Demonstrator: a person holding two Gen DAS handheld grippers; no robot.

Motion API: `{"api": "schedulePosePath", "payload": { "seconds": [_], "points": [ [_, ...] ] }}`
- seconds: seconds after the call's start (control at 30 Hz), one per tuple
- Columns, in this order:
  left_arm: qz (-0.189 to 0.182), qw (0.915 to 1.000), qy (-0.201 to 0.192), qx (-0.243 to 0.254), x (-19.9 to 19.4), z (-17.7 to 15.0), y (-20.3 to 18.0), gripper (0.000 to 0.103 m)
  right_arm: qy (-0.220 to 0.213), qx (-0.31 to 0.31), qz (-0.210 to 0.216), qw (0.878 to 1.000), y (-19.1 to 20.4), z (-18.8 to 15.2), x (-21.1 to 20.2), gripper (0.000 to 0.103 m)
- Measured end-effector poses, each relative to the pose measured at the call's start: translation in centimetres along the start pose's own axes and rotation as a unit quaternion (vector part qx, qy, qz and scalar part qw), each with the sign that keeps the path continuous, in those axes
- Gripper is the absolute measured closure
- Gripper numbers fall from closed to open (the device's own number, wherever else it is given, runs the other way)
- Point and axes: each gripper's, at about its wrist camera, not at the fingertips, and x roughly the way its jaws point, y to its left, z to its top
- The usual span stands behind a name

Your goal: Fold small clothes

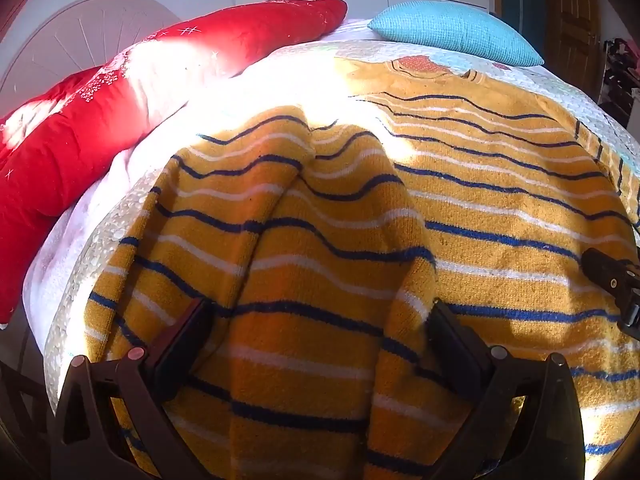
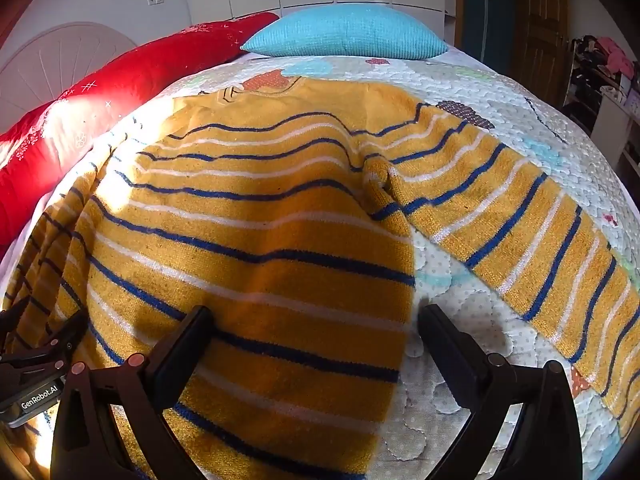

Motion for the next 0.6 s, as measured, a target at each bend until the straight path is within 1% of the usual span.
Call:
{"api": "schedulePosePath", "payload": {
  "seconds": [0.23,0.33,0.53,0.6],
  "points": [
    [-0.007,0.9998,-0.021,-0.004,-0.3,-0.5,0.3,0.000,-0.002,0.004,0.006,1.000,-1.1,0.4,-0.2,0.000],
    [-0.006,0.9996,-0.026,-0.004,-0.3,-0.6,0.2,0.000,-0.002,0.002,0.003,1.000,-0.8,0.0,-0.2,0.000],
    [-0.006,0.9995,-0.032,-0.005,-0.4,-0.8,0.2,0.000,-0.009,0.008,0.010,1.000,-0.5,-0.2,-0.4,0.000],
    [-0.005,0.9994,-0.033,-0.003,-0.5,-0.8,0.2,0.000,-0.006,0.005,0.000,1.000,-0.1,-0.2,-0.4,0.000]
  ]
}}
